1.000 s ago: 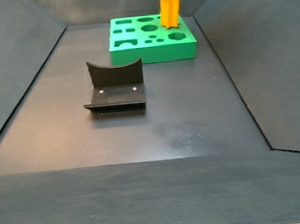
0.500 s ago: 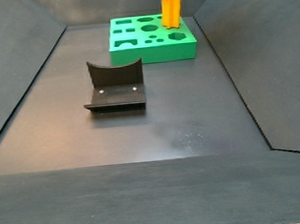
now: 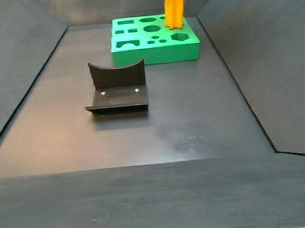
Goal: Pick up the star object. Move up. Move to above the board. Insert the star object.
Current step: Insert the star object.
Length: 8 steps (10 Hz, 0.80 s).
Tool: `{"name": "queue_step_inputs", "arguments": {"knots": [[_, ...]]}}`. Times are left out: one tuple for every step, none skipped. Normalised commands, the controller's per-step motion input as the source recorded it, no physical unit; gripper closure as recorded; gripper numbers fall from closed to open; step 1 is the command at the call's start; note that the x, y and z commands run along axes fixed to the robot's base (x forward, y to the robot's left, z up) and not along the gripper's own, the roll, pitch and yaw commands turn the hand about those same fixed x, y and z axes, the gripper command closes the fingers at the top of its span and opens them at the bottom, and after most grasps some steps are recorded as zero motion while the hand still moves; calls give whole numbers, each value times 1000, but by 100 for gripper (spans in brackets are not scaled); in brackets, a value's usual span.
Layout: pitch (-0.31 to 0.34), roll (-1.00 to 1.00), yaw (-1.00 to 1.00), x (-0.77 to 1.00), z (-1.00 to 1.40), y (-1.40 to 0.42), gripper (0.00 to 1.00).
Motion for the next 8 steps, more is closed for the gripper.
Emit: {"name": "queue_step_inputs", "arguments": {"knots": [[0, 43, 0, 0, 0, 0, 100], [36, 57, 0, 11, 0, 0, 100], [60, 97, 0, 31, 0, 0, 100], [80, 124, -31, 0, 54, 0, 100], [99, 131, -40, 0, 109, 0, 100], [93, 137, -31, 0, 129, 6, 100], [100, 137, -40, 37, 97, 0, 100], [63, 86, -103, 74, 0, -23, 100]]}}
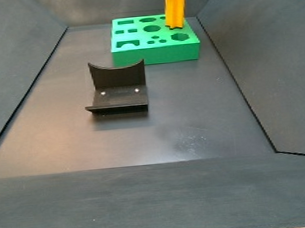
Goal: Pick up the star object. Move up. Move to above the board. Insert the star object.
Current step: Insert the star object.
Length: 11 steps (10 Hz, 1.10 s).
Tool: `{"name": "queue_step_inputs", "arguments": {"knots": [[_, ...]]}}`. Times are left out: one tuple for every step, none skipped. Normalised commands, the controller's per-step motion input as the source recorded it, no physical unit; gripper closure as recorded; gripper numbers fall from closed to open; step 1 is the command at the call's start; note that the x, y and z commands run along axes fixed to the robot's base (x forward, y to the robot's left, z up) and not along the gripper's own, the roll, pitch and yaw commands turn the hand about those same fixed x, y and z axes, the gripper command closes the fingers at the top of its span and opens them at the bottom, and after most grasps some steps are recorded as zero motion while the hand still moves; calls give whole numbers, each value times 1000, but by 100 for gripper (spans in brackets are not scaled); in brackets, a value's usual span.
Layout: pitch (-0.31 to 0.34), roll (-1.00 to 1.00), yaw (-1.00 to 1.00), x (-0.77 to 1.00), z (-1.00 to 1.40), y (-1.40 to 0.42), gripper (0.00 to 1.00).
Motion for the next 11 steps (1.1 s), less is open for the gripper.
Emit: {"name": "queue_step_inputs", "arguments": {"knots": [[36, 24, -189, 131, 0, -71, 100], [23, 3, -103, 214, 0, -46, 100], [21, 6, -80, 169, 0, -23, 100], [29, 17, -6, 66, 0, 0, 100], [34, 111, 0, 0, -31, 0, 100], [43, 166, 0, 0, -29, 0, 100], [11, 29, 0, 0, 0, 0, 100], [0, 4, 0, 0, 0, 0, 100], [0, 40, 0, 0, -66, 0, 100], [0, 80, 0, 0, -189, 0, 100], [0, 83, 0, 0, -191, 0, 100]]}}
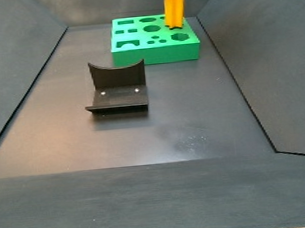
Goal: Pick up the star object. Move up. Move to above the board. Insert the star object.
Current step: Insert the star object.
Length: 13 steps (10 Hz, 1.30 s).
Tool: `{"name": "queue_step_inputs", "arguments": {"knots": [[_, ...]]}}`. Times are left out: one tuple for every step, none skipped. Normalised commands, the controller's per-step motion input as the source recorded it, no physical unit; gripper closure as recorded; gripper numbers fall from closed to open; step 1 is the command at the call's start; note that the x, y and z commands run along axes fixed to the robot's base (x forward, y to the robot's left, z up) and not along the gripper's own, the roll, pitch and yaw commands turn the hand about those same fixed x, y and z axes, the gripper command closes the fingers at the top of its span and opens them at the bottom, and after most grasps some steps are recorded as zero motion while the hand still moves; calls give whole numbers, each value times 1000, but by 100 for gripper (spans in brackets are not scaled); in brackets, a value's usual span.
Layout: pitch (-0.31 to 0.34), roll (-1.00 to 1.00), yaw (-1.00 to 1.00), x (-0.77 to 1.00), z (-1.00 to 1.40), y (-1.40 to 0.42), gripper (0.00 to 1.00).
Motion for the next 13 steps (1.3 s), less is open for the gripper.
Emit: {"name": "queue_step_inputs", "arguments": {"knots": [[0, 63, 0, 0, -151, 0, 100], [0, 40, 0, 0, -129, 0, 100], [0, 26, 0, 0, -129, 0, 100], [-10, 27, 0, 0, -157, 0, 100], [-16, 53, 0, 0, -186, 0, 100], [-20, 89, 0, 0, -226, 0, 100], [0, 141, 23, 0, -280, 0, 100], [0, 126, 40, 43, -194, 0, 100], [0, 137, 103, 160, -143, -20, 100], [3, 143, 83, 160, -106, -46, 100], [16, 161, 91, 194, -97, -46, 100], [37, 180, 160, 257, -86, -46, 100], [34, 157, 49, 186, 0, -143, 100]]}}
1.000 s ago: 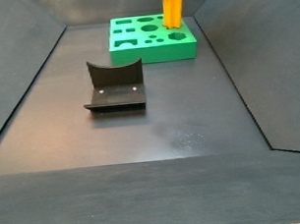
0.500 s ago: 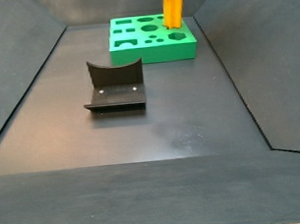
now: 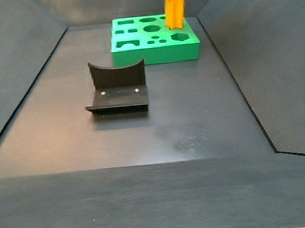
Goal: Pick up the star object. Move up. Move to above the board. Insert the star object.
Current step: Insert the star object.
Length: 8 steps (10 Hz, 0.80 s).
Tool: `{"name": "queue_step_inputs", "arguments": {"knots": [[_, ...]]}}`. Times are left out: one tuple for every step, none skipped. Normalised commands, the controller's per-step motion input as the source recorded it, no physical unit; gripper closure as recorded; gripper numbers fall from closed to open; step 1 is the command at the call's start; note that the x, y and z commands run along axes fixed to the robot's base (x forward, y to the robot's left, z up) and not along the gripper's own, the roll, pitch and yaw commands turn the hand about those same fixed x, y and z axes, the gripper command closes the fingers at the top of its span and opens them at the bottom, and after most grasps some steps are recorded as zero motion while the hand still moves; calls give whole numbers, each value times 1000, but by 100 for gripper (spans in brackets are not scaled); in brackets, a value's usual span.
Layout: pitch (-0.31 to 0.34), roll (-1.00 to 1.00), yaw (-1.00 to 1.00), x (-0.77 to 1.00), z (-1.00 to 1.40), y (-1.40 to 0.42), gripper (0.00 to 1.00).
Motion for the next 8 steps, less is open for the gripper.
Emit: {"name": "queue_step_inputs", "arguments": {"knots": [[44, 160, 0, 163, 0, -217, 100], [40, 156, 0, 163, 0, -197, 100], [50, 196, 40, 191, -29, -120, 100], [54, 241, 77, 160, -60, -63, 100], [53, 199, 14, 51, 0, 0, 100], [39, 187, 20, 0, 0, 3, 100], [40, 176, 3, 0, 0, 0, 100], [21, 153, 0, 0, 0, 6, 100]]}}
